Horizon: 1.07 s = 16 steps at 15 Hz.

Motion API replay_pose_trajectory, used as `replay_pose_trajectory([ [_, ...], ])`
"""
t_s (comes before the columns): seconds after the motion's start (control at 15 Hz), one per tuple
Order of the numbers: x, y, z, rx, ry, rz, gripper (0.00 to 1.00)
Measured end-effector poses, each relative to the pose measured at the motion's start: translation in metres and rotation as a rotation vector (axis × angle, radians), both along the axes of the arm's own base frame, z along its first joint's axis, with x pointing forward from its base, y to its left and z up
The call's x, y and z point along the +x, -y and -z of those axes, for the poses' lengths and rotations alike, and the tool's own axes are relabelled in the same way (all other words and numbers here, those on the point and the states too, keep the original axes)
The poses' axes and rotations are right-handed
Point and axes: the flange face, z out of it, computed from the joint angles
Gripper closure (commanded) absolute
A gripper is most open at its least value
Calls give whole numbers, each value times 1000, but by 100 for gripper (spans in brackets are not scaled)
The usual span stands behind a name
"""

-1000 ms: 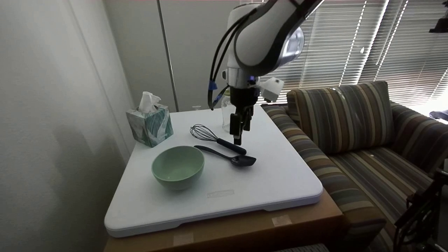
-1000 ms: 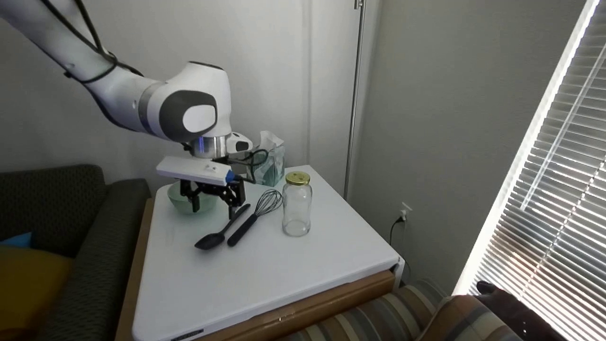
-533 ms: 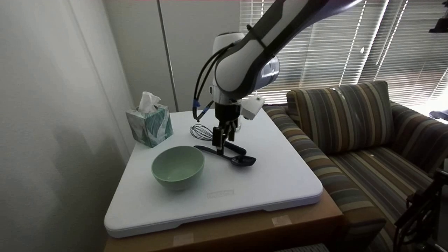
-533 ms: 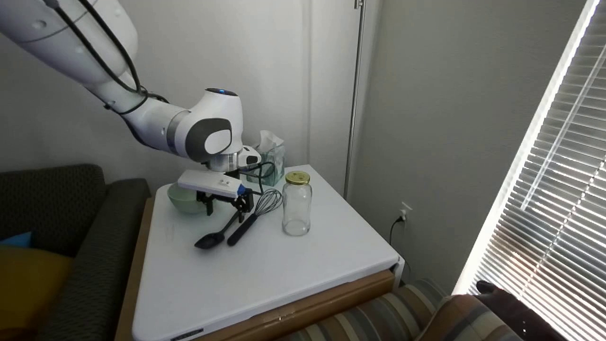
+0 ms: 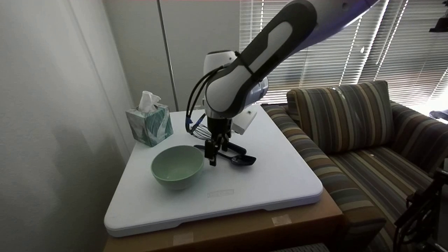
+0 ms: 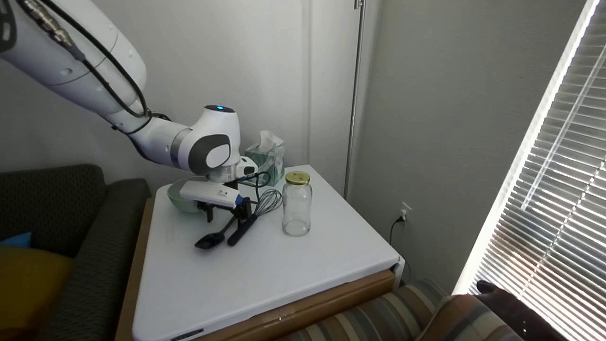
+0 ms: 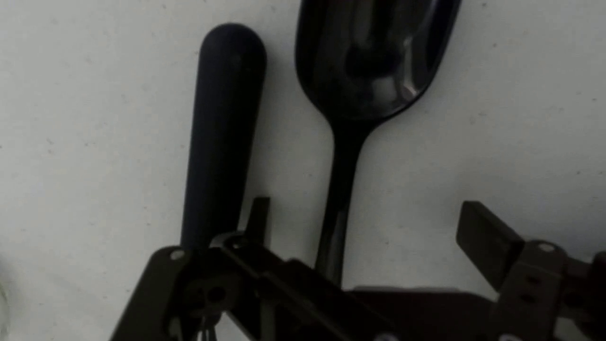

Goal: Put the spoon in the bowl

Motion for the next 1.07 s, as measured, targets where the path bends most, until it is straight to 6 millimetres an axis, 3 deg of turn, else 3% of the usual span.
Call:
replay_pose_trajectory([
  [0.07,2,4,1,-5,4,4,2],
  [0.13,5,7,2,-9,9,8,18],
  [0.2,7,9,1,-12,13,11,27],
  [0.87,17,23,-9,-11,36,32,95],
  [0.93,18,23,-9,-10,36,33,100],
  [1.07,18,23,-9,-6,35,35,97],
])
